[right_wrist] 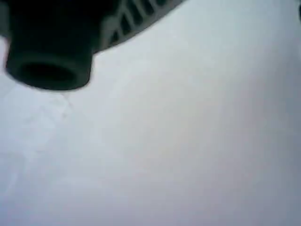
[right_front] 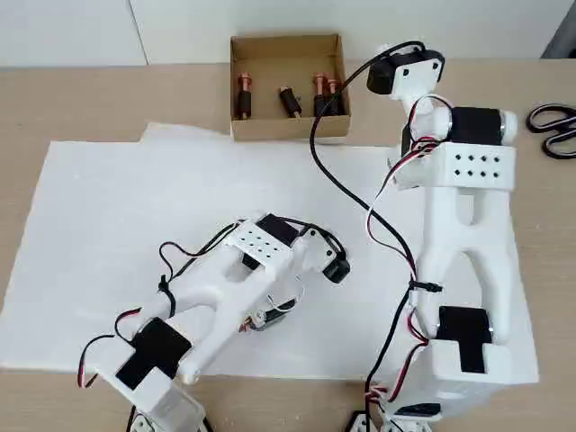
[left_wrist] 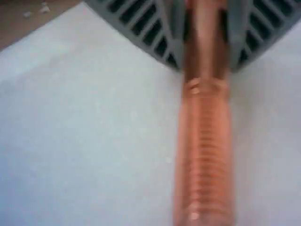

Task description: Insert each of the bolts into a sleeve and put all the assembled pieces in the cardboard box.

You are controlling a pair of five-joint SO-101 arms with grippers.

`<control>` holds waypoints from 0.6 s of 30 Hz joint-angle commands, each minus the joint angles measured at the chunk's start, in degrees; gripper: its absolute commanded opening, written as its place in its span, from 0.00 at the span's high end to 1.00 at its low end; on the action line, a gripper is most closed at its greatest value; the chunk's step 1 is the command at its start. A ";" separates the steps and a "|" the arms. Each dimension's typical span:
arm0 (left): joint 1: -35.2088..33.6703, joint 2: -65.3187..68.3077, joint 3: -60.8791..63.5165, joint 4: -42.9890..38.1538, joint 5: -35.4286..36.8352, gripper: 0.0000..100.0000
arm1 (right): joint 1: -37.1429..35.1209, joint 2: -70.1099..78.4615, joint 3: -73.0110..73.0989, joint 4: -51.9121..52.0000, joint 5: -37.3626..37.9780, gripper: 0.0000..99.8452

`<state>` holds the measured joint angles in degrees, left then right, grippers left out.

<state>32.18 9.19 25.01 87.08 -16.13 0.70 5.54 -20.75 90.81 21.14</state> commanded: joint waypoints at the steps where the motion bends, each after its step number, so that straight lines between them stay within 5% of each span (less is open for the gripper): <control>1: 0.79 -0.44 -3.12 2.20 0.26 0.99 | 0.66 -0.13 -2.81 -0.92 -0.53 1.00; 8: 0.44 -0.53 -18.33 13.36 0.26 0.99 | 0.66 -0.13 -2.81 -1.10 -0.53 1.00; 14: -4.31 -0.53 -20.79 13.10 0.44 0.99 | 0.75 -0.40 -2.81 -1.10 -0.26 1.00; 18: -11.43 0.09 -24.04 13.01 8.70 0.99 | 0.66 -0.40 -2.81 -1.10 -0.35 1.00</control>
<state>25.32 9.63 5.32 98.77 -12.79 0.79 5.54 -20.75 90.81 21.14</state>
